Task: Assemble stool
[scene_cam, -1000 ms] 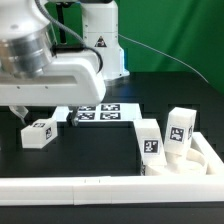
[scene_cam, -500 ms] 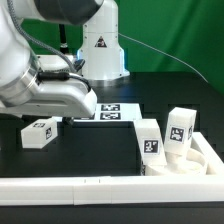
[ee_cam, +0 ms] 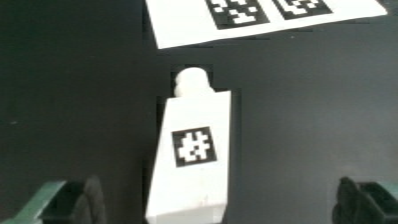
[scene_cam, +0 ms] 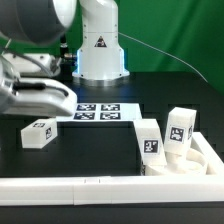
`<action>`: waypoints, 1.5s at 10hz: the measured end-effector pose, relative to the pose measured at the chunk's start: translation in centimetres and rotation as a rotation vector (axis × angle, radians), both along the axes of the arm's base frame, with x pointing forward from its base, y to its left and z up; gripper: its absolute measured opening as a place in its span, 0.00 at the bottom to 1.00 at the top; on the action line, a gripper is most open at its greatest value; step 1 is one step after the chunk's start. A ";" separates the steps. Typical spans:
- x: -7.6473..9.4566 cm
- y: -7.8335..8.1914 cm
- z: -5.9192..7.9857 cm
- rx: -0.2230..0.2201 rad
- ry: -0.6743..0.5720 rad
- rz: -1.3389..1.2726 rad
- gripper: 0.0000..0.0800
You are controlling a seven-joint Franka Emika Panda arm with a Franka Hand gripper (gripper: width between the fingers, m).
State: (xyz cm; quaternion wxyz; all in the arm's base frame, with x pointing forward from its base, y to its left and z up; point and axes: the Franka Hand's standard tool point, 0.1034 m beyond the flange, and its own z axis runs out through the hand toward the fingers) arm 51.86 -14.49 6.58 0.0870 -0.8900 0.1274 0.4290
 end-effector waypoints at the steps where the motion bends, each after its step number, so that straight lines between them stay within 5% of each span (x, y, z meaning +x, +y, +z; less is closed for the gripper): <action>1: -0.1 0.0 -0.2 0.000 0.004 -0.001 0.81; 3: -0.4 -0.2 -0.3 0.004 0.013 -0.010 0.81; 4: -1.2 -0.9 -1.7 0.014 0.022 -0.029 0.81; 5: -3.4 -0.4 -3.5 0.024 0.040 -0.044 0.81; 6: -4.6 -0.3 -3.6 0.037 0.098 -0.060 0.81; 9: -4.8 0.0 -5.6 -0.001 0.102 -0.073 0.81; 14: -4.5 1.2 -6.1 -0.005 0.088 -0.052 0.81; 15: -4.5 1.2 -6.1 -0.005 0.088 -0.052 0.67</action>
Offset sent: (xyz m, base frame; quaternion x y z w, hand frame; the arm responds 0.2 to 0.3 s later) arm 0.0127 -0.0200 -0.0184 0.0919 -0.0507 0.0198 0.9943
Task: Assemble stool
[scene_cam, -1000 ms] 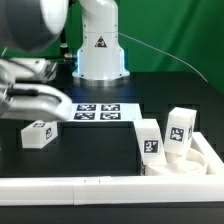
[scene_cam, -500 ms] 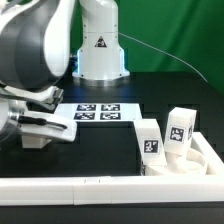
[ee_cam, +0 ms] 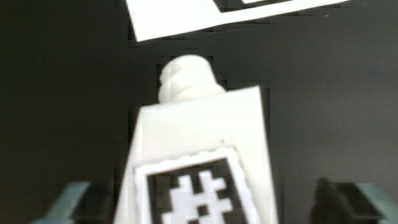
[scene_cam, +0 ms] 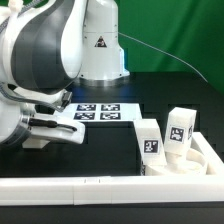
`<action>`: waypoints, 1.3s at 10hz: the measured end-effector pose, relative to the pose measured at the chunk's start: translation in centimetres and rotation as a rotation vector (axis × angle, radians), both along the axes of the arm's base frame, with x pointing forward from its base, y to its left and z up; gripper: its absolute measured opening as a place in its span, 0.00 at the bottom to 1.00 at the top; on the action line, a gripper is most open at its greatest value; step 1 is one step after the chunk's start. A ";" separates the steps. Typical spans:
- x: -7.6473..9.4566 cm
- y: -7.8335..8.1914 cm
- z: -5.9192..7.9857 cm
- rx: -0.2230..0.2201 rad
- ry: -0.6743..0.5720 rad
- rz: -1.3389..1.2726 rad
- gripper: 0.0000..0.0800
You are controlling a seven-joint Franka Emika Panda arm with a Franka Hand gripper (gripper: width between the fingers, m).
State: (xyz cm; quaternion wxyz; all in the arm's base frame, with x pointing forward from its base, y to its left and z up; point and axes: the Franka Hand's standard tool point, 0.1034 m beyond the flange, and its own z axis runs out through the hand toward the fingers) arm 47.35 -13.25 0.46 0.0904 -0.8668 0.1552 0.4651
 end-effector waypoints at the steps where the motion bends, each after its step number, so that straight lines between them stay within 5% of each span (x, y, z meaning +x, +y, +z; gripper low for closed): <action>1: 0.0 0.0 0.0 0.000 0.000 0.000 0.50; 2: 0.0 0.0 0.0 0.000 0.000 0.000 0.50; 3: 0.0 0.0 0.0 0.000 0.000 0.000 0.39; 8: 0.0 0.0 0.0 0.000 0.000 0.000 0.39; 9: 0.4 0.3 0.7 -0.001 0.002 -0.003 0.39; 11: 3.0 1.7 6.4 -0.002 -0.061 0.015 0.39; 12: 3.3 1.9 7.9 -0.006 -0.065 0.035 0.39; 13: 3.0 1.7 7.6 -0.017 -0.052 0.050 0.39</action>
Offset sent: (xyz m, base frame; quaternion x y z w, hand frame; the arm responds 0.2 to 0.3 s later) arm 0.0000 0.0000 0.0000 0.0000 0.0000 0.0000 1.0000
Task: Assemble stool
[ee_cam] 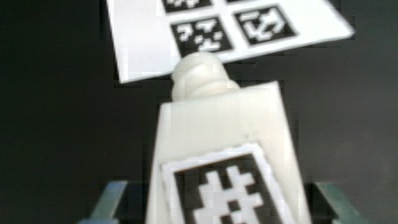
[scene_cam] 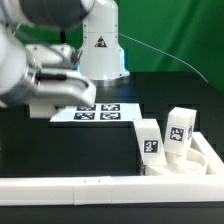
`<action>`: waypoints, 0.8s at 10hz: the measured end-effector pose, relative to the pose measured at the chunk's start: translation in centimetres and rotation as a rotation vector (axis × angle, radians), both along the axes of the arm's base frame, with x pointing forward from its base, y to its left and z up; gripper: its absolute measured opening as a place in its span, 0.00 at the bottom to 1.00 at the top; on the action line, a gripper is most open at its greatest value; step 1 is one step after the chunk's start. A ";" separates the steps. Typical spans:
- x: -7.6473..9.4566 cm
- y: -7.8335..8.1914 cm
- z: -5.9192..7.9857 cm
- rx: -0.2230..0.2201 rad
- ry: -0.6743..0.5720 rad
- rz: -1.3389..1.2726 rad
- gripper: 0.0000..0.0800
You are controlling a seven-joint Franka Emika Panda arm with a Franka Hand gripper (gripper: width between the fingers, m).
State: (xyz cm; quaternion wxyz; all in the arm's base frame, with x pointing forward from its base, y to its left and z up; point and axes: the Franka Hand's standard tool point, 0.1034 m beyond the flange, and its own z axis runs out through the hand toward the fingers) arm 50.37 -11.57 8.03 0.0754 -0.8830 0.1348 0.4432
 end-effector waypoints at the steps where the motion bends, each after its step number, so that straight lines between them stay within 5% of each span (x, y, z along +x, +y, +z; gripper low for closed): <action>1: 0.4 -0.1 -0.4 -0.008 -0.027 0.000 0.39; 3: 1.8 -0.3 -0.2 -0.047 -0.167 0.007 0.39; 4: 3.1 0.1 1.0 -0.065 -0.255 0.014 0.39; 6: 6.7 1.6 6.0 -0.089 -0.405 0.021 0.39; 8: 8.4 1.8 6.6 -0.139 -0.596 0.026 0.39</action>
Offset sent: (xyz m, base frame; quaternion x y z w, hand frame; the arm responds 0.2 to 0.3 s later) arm 0.0161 0.0049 0.0202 -0.0133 0.2109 -0.0322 0.9769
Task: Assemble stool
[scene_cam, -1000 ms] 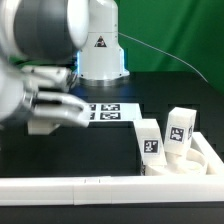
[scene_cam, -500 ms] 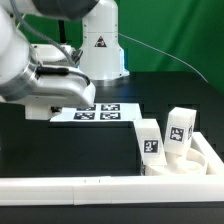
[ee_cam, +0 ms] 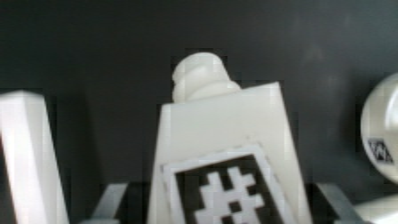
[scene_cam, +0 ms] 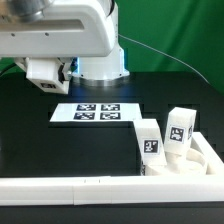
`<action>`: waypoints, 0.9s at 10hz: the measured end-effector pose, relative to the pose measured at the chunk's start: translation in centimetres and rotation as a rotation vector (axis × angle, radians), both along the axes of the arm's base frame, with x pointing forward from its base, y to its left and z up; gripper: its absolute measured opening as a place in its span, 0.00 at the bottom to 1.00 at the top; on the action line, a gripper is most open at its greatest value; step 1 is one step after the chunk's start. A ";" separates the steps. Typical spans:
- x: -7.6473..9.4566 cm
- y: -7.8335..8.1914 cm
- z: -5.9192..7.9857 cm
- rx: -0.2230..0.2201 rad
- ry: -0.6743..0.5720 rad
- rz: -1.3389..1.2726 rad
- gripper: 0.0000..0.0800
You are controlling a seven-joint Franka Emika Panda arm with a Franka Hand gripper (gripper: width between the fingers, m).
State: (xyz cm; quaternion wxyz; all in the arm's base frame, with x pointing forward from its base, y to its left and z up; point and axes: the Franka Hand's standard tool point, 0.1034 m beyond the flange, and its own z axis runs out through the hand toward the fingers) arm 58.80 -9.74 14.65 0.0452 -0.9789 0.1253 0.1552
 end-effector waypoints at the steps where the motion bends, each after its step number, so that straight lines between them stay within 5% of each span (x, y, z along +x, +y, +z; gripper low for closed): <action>1: -0.2 0.0 -0.1 -0.015 -0.056 -0.005 0.39; 2: 0.4 0.3 -0.1 -0.049 -0.121 -0.031 0.39; 6: 3.8 9.9 3.4 -0.103 -0.477 -0.154 0.39; 7: 3.9 10.7 2.8 -0.105 -0.519 -0.160 0.39; 8: 3.7 9.1 2.1 -0.125 -0.587 -0.182 0.39; 9: 4.0 9.5 2.2 -0.137 -0.663 -0.198 0.39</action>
Offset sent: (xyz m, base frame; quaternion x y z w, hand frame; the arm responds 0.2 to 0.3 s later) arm 0.0169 0.0660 0.0342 0.0058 0.1724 0.0399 0.9842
